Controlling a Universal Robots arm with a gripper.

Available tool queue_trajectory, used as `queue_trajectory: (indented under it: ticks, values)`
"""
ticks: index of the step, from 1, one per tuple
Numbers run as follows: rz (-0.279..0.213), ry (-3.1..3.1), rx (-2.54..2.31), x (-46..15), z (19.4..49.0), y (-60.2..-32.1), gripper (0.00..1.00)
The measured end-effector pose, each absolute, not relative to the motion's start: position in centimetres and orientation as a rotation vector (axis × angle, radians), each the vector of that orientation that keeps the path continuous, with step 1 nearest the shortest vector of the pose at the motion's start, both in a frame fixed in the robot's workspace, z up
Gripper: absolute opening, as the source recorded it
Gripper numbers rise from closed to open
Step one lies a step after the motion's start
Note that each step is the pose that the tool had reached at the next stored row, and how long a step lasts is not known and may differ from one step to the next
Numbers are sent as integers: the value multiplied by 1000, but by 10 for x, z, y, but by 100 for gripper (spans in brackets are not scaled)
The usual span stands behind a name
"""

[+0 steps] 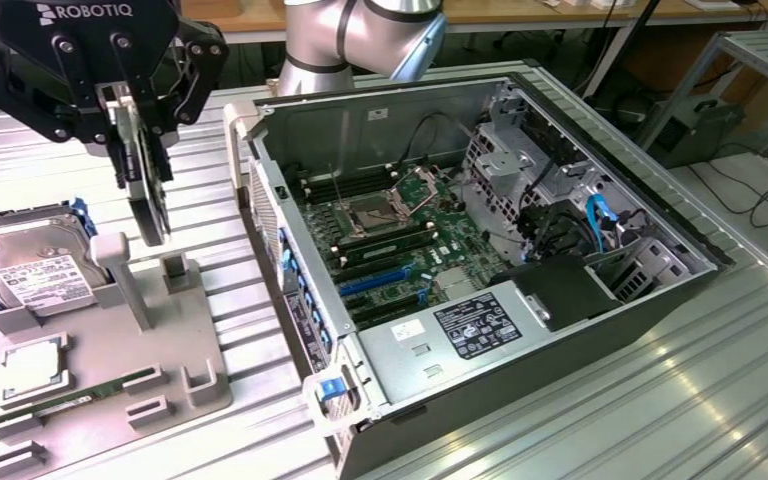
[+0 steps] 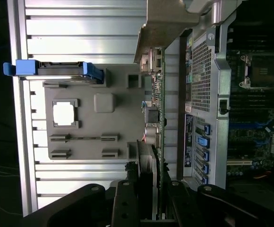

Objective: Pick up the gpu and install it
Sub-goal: 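Pick up the gpu and move the gpu toward the slot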

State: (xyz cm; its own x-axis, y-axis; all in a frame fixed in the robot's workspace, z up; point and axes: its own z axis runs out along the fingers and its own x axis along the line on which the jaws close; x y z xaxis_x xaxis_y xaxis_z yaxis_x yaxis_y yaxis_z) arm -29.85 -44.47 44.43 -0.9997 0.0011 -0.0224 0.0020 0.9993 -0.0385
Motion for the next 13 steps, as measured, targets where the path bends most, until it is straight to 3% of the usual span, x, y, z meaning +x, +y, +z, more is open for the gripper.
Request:
queue_trajectory:
  ticks: [13]
  values:
    - [-60,3119,2,-290,444,-445,28]
